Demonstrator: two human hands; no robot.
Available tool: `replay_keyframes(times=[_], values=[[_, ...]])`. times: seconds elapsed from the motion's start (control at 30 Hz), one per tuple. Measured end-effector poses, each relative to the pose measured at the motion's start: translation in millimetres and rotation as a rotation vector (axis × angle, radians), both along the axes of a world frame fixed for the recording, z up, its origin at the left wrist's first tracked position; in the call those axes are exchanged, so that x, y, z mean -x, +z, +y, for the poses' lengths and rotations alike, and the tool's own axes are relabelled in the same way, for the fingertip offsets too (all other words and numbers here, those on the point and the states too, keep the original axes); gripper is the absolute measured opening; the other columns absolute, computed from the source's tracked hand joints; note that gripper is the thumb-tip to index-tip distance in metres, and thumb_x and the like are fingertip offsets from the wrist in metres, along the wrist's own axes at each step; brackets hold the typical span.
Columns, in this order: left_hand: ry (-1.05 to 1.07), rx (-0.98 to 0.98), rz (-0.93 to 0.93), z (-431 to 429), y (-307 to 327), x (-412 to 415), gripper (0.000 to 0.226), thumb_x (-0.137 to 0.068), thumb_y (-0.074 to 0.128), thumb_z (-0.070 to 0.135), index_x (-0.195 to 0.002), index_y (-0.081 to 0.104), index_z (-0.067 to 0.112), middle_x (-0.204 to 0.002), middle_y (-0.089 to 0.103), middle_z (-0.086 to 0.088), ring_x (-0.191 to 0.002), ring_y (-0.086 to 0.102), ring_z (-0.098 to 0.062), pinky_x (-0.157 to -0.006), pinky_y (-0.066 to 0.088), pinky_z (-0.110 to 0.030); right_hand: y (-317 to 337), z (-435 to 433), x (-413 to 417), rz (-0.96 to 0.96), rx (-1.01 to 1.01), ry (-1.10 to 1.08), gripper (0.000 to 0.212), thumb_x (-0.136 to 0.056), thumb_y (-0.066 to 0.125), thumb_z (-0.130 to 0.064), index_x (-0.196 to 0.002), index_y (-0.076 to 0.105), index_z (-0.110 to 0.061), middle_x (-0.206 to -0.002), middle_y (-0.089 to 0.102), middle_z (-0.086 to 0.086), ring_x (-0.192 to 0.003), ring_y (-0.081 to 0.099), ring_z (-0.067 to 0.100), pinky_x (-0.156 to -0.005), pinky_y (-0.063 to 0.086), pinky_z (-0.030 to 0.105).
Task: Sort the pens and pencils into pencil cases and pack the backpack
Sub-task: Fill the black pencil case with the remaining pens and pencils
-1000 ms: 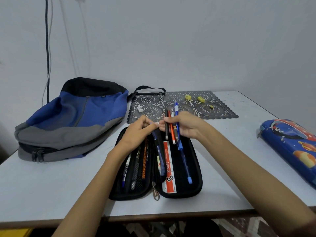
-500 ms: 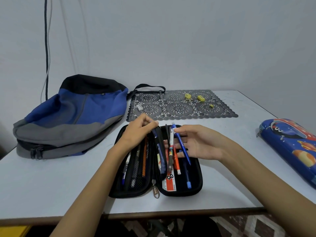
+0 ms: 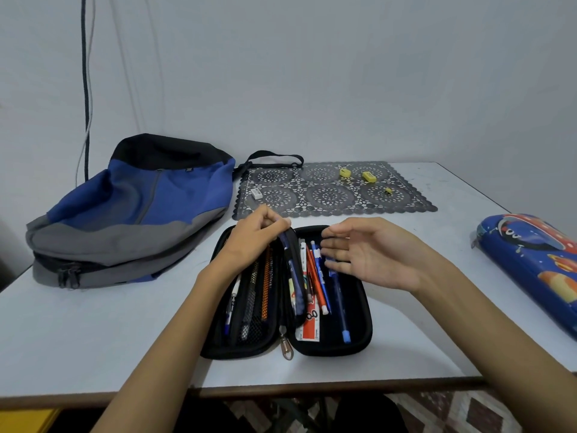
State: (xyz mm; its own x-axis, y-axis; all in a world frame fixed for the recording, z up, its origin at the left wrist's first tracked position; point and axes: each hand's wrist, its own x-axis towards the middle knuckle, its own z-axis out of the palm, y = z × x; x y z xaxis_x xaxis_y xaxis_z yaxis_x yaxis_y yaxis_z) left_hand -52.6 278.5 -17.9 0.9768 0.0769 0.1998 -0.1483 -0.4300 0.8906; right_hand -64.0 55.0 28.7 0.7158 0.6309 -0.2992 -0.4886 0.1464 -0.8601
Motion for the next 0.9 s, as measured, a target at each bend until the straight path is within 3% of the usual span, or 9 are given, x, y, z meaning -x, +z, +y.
replay_keyframes(times=[0.07,0.17,0.2,0.3,0.43,0.57,0.77,0.9], values=[[-0.001,-0.004,-0.001,-0.2,0.2,0.1,0.026,-0.080,0.063,0.050,-0.084,0.061,0.024,-0.091,0.071,-0.005,-0.093,0.066,-0.024,-0.095,0.048,-0.050,1.9,-0.1,-4.2,-0.073,0.019,-0.081,0.018,-0.074,0.063,-0.007,-0.092,0.060,-0.008,-0.087,0.067,0.003,-0.103,0.057,0.019,-0.104,0.040,0.033],[0.000,-0.010,-0.001,0.0,0.1,0.1,0.026,-0.080,0.063,0.050,-0.084,0.061,0.024,-0.091,0.071,-0.004,-0.092,0.066,-0.023,-0.095,0.048,-0.050,0.0,5.1,-16.4,-0.302,0.149,-0.167,0.045,-0.088,0.055,0.001,-0.132,0.053,-0.005,-0.127,0.058,0.001,-0.127,0.049,0.015,-0.110,0.040,0.034],[0.000,-0.013,-0.002,-0.1,0.4,0.2,0.026,-0.081,0.063,0.050,-0.084,0.061,0.024,-0.091,0.071,-0.004,-0.093,0.066,-0.023,-0.095,0.048,-0.050,-1.6,8.0,-19.3,-0.433,0.250,-0.153,0.045,-0.090,0.052,0.002,-0.134,0.054,-0.009,-0.131,0.058,-0.001,-0.126,0.052,0.013,-0.108,0.042,0.032],[0.005,-0.013,-0.001,-0.3,0.5,0.1,0.026,-0.078,0.063,0.052,-0.082,0.061,0.026,-0.091,0.072,-0.005,-0.092,0.066,-0.023,-0.095,0.048,-0.050,-5.8,20.0,-24.1,-0.765,0.517,-0.034,0.033,-0.089,0.059,0.001,-0.118,0.068,-0.012,-0.111,0.071,0.000,-0.106,0.065,0.012,-0.092,0.052,0.023],[0.010,-0.011,-0.006,-0.6,0.9,0.2,0.031,-0.072,0.062,0.056,-0.082,0.061,0.026,-0.089,0.072,-0.005,-0.091,0.067,-0.023,-0.094,0.048,-0.050,-8.8,34.1,-35.1,-0.980,0.693,0.011,0.028,-0.077,0.077,-0.004,-0.104,0.074,-0.013,-0.100,0.072,0.000,-0.101,0.065,0.014,-0.087,0.052,0.028],[0.008,-0.016,-0.003,-1.7,1.4,0.3,0.028,-0.075,0.062,0.052,-0.083,0.060,0.025,-0.089,0.072,-0.005,-0.091,0.067,-0.023,-0.094,0.048,-0.048,-14.0,40.2,-46.6,-1.050,0.816,0.013,0.030,-0.072,0.083,-0.011,-0.101,0.073,-0.013,-0.099,0.071,0.001,-0.097,0.064,0.015,-0.084,0.052,0.030],[0.008,-0.024,-0.007,-1.0,1.1,0.7,0.028,-0.078,0.062,0.051,-0.085,0.061,0.024,-0.090,0.072,-0.004,-0.091,0.067,-0.022,-0.095,0.048,-0.048,-20.6,39.1,-57.8,-1.063,0.862,0.114,0.033,-0.077,0.081,-0.016,-0.107,0.068,-0.011,-0.104,0.068,0.000,-0.075,0.055,-0.001,-0.066,0.042,0.016],[0.010,-0.015,-0.002,-1.1,0.8,0.4,0.033,-0.071,0.062,0.059,-0.081,0.061,0.028,-0.089,0.072,-0.002,-0.091,0.067,-0.021,-0.095,0.049,-0.050,-19.2,39.8,-63.9,-1.029,0.913,0.232,0.044,-0.083,0.075,-0.020,-0.123,0.063,-0.007,-0.118,0.065,0.003,-0.090,0.059,0.009,-0.077,0.047,0.024]])
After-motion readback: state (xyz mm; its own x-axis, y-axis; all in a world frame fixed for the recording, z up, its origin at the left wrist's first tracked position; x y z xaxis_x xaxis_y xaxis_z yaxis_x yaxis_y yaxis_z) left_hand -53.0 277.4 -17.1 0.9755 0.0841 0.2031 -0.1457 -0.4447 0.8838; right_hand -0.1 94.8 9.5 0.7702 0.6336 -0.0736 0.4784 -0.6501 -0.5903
